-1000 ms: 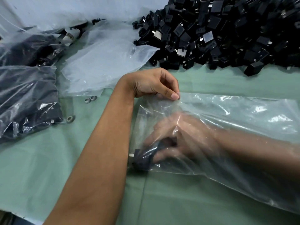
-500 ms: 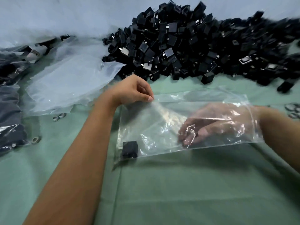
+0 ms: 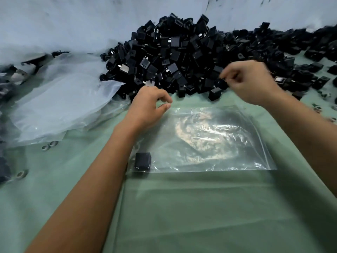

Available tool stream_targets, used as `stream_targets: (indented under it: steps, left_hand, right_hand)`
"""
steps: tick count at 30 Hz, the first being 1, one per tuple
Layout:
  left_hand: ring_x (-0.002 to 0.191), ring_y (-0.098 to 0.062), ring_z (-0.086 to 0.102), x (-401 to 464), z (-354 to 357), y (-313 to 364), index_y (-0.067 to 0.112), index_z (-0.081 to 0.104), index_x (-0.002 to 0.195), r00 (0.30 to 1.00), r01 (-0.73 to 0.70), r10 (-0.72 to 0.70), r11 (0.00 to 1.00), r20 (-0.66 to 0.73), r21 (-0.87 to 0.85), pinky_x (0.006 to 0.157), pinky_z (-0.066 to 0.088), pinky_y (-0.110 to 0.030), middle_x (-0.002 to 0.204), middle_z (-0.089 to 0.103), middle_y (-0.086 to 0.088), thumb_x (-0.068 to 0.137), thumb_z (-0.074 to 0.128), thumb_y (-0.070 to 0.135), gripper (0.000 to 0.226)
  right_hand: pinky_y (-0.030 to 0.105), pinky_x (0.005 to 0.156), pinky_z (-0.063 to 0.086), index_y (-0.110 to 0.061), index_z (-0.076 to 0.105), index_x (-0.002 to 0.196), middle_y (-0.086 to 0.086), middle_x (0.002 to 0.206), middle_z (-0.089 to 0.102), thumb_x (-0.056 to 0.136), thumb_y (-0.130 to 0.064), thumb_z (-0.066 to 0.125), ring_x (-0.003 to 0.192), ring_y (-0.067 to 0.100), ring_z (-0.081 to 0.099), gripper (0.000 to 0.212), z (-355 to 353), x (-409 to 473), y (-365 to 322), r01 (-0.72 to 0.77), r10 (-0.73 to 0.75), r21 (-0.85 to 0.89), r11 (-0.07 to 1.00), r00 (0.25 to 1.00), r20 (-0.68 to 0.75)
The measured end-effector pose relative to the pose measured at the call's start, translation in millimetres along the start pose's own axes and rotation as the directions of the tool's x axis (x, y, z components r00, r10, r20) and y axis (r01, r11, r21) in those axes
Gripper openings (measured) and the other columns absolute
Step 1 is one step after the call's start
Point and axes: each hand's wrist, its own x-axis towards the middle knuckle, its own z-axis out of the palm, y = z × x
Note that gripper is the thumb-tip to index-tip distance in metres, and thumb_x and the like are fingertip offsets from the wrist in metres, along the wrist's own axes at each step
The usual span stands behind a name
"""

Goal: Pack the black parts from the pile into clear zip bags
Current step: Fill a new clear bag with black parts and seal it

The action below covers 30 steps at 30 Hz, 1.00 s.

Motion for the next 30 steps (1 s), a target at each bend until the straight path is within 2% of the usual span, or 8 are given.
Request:
stream_targets:
  steps: [2,5,10,13,18,22,26,30]
  left_hand:
    - [0.106,-0.017,0.053,1.3,-3.1,10.9,0.026,0.073,0.102,0.999,-0.021,0.021,1.0,-0.035,0.012,0.096,0.042,-0.035,0.103,0.065,0.004,0.094,0.071,0.029,0.009]
    - [0.107,-0.02,0.055,3.6,-3.0,41.5,0.026,0.075,0.101,0.993,-0.115,0.115,0.993,0.013,-0.019,0.097,0.045,-0.04,0.105,0.064,0.004,0.092,0.074,0.031,0.01]
    - [0.105,-0.022,0.057,4.3,24.4,110.3,0.023,0.079,0.101,0.919,-0.359,0.372,0.927,0.131,-0.11,0.095,0.045,-0.042,0.106,0.063,0.001,0.091,0.075,0.019,0.012]
    - [0.117,-0.023,0.05,12.6,47.1,143.5,0.025,0.076,0.119,0.861,-0.419,0.438,0.899,0.261,-0.127,0.099,0.043,-0.04,0.113,0.057,0.002,0.093,0.071,0.011,0.03]
    - [0.119,-0.022,0.042,23.7,65.9,167.5,0.037,0.065,0.134,0.79,-0.475,0.429,0.88,0.438,-0.005,0.092,0.044,-0.039,0.122,0.048,-0.002,0.096,0.055,-0.002,0.055]
    - [0.112,-0.021,0.047,29.8,60.4,162.7,0.028,0.075,0.113,0.819,-0.487,0.441,0.872,0.367,0.039,0.094,0.043,-0.038,0.115,0.052,-0.001,0.096,0.067,0.009,0.028]
    - [0.104,-0.018,0.055,28.9,50.9,154.0,0.023,0.077,0.105,0.883,-0.393,0.363,0.918,0.296,0.045,0.087,0.043,-0.03,0.111,0.057,0.0,0.095,0.071,0.017,0.013]
    - [0.09,-0.013,0.052,23.4,41.2,150.8,0.022,0.079,0.101,0.895,-0.38,0.351,0.923,0.275,0.058,0.083,0.044,-0.03,0.107,0.06,0.0,0.094,0.071,0.016,0.011]
  right_hand:
    - [0.032,0.087,0.053,-0.021,0.074,0.12,0.005,0.112,0.066,0.093,-0.004,0.068,0.094,0.026,0.063,0.033,12.6,11.8,-7.9,0.194,-0.141,-0.24,0.951,0.965,0.22]
    - [0.041,0.09,0.05,-0.021,0.071,0.127,0.006,0.118,0.055,0.092,-0.009,0.071,0.108,0.031,0.058,0.037,27.2,19.3,-7.9,0.283,-0.131,-0.391,0.876,0.919,0.373]
    - [0.044,0.084,0.051,-0.013,0.073,0.109,0.008,0.106,0.048,0.091,-0.017,0.068,0.096,0.039,0.059,0.019,22.7,16.8,-2.4,0.229,-0.073,-0.446,0.866,0.938,0.339]
    - [0.042,0.086,0.052,-0.002,0.075,0.099,0.022,0.103,0.063,0.092,-0.018,0.065,0.098,0.042,0.062,0.019,9.4,12.2,14.3,0.081,0.041,-0.445,0.892,0.965,0.257]
    - [0.034,0.063,0.052,-0.009,0.071,0.1,0.014,0.087,0.072,0.098,-0.017,0.066,0.069,0.03,0.067,0.01,-22.3,-19.8,47.4,-0.373,0.372,-0.011,0.928,0.922,0.105]
    - [0.02,0.044,0.049,-0.015,0.074,0.101,0.011,0.09,0.066,0.101,-0.004,0.055,0.05,0.015,0.06,0.022,-42.9,-58.6,52.2,-0.525,0.459,0.459,0.716,0.85,0.257]
    - [0.02,0.054,0.059,-0.004,0.074,0.103,0.017,0.096,0.07,0.1,0.003,0.058,0.058,0.017,0.071,0.018,-52.8,-83.8,36.5,-0.557,0.445,0.636,0.534,0.825,0.348]
    - [0.025,0.074,0.063,0.004,0.069,0.116,0.023,0.105,0.075,0.086,0.015,0.067,0.092,0.03,0.078,0.031,-55.8,-95.5,26.1,-0.622,0.283,0.619,0.48,0.778,0.562]
